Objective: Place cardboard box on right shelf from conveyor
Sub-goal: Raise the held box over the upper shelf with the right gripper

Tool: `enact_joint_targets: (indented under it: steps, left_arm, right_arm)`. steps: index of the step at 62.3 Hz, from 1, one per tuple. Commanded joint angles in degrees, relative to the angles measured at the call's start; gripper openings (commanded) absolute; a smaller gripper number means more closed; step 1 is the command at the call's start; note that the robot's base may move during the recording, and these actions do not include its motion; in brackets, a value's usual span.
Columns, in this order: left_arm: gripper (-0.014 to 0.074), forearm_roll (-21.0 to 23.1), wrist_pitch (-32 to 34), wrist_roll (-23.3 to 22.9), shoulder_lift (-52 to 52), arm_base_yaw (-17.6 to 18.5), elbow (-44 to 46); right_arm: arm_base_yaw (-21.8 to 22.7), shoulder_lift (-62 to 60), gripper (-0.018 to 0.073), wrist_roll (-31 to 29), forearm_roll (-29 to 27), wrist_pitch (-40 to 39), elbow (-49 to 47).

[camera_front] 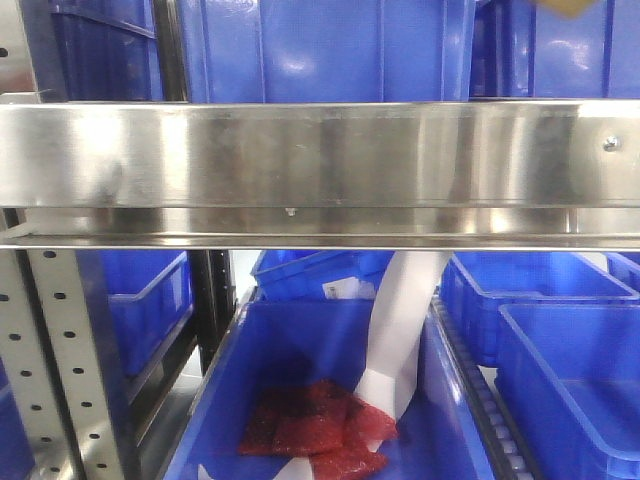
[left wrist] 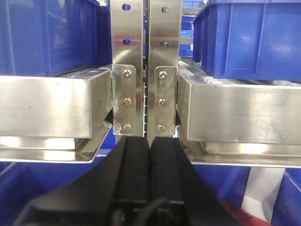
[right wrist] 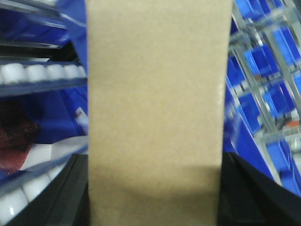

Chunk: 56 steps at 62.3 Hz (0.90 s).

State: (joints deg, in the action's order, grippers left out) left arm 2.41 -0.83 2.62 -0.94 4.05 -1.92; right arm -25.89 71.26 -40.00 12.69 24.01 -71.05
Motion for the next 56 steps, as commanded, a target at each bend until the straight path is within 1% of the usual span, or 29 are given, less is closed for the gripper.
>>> enact_joint_targets:
  steps: [1, 6, 13, 26, 36, 43, 47, 50, 53, 56]
  left_arm:
    - [-0.0115, 0.3, 5.0, 0.0, -0.3, 0.1, -0.3]
    - [-0.0115, 0.3, 5.0, 0.0, -0.3, 0.1, -0.3]
    - [-0.0116, 0.3, 5.0, 0.0, -0.3, 0.1, -0.3]
    - [-0.0116, 0.3, 5.0, 0.0, -0.3, 0.1, -0.3]
    - [-0.0115, 0.3, 5.0, 0.0, -0.3, 0.1, -0.3]
    - [-0.0116, 0.3, 5.0, 0.0, -0.3, 0.1, -0.3]
    - [-0.0116, 0.3, 5.0, 0.0, -0.3, 0.1, -0.3]
    - [-0.0115, 0.3, 5.0, 0.0, -0.3, 0.1, -0.3]
    - [-0.0116, 0.3, 5.0, 0.0, -0.3, 0.1, -0.3]
    - [-0.0115, 0.3, 5.0, 0.0, -0.3, 0.1, -0.3]
  right_arm:
    - [-2.7, 2.0, 0.0058, 1.9, 4.0, -7.7, -2.9]
    - [-4.3, 4.4, 0.0058, 2.9, 5.9, -7.7, -3.6]
    - [-4.9, 8.0, 0.0058, 5.2, 10.9, -7.6, -4.8]
    - [-4.9, 12.8, 0.0058, 14.4, 17.7, -6.6, -7.7]
    - [-5.1, 14.2, 0.0058, 19.8, 22.2, -4.6, -8.3]
    - [-6.4, 14.6, 0.0058, 23.0, 26.5, -4.6, -8.3]
    - [-7.8, 14.6, 0.0058, 24.2, 29.0, -4.2, -8.3]
    - [-8.7, 14.6, 0.0058, 24.6, 32.0, -3.6, -8.3]
    - [-9.5, 14.6, 0.0058, 24.7, 35.1, -2.0, -8.3]
    - [-9.7, 14.6, 0.0058, 24.7, 36.8, -0.7, -8.3]
